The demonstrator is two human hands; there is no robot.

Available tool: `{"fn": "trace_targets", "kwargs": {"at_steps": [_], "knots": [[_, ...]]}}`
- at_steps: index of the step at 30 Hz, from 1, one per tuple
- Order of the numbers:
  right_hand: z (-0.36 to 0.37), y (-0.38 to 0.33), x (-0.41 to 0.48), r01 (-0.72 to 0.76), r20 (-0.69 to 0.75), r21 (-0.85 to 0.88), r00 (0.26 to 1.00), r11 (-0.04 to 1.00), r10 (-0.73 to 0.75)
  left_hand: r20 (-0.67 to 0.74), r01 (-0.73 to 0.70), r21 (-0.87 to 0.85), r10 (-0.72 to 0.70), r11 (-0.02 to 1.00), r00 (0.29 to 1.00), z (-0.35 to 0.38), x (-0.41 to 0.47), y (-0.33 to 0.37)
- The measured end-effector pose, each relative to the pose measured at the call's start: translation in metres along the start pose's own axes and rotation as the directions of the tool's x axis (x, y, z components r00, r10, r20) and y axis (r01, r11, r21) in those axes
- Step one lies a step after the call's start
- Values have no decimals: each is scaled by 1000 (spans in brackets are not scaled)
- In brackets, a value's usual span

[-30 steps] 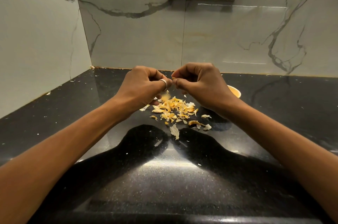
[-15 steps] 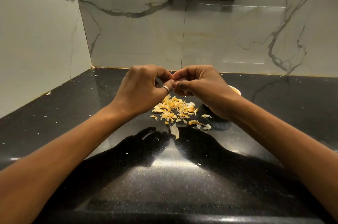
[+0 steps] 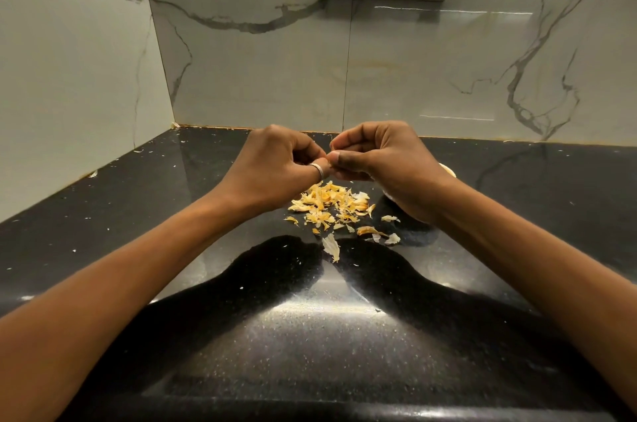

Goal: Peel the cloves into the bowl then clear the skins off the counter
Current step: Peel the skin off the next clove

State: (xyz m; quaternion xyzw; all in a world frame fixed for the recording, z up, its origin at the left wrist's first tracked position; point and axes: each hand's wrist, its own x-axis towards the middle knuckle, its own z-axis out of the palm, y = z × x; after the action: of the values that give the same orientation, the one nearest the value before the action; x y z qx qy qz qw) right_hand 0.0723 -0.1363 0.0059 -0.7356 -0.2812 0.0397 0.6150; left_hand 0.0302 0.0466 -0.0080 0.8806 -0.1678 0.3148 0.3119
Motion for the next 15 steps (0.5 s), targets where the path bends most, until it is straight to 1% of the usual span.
{"fn": "trace_targets", "kwargs": {"at_steps": [2, 6, 10, 15], "knots": [[0, 0, 0, -3, 8, 13, 1000, 1000, 3, 28, 33, -42, -32, 999, 999, -1, 1, -1], [1, 2, 0, -16, 7, 58, 1000, 998, 16, 53, 34, -39, -32, 999, 998, 0, 1, -3], [3, 2, 0, -31, 9, 52, 999, 998, 31, 47, 23, -27, -21, 999, 999, 0, 1, -3], [2, -1, 0, -63, 11, 129, 998, 990, 62, 31, 40, -73, -38, 997, 999, -1, 0, 1]]}}
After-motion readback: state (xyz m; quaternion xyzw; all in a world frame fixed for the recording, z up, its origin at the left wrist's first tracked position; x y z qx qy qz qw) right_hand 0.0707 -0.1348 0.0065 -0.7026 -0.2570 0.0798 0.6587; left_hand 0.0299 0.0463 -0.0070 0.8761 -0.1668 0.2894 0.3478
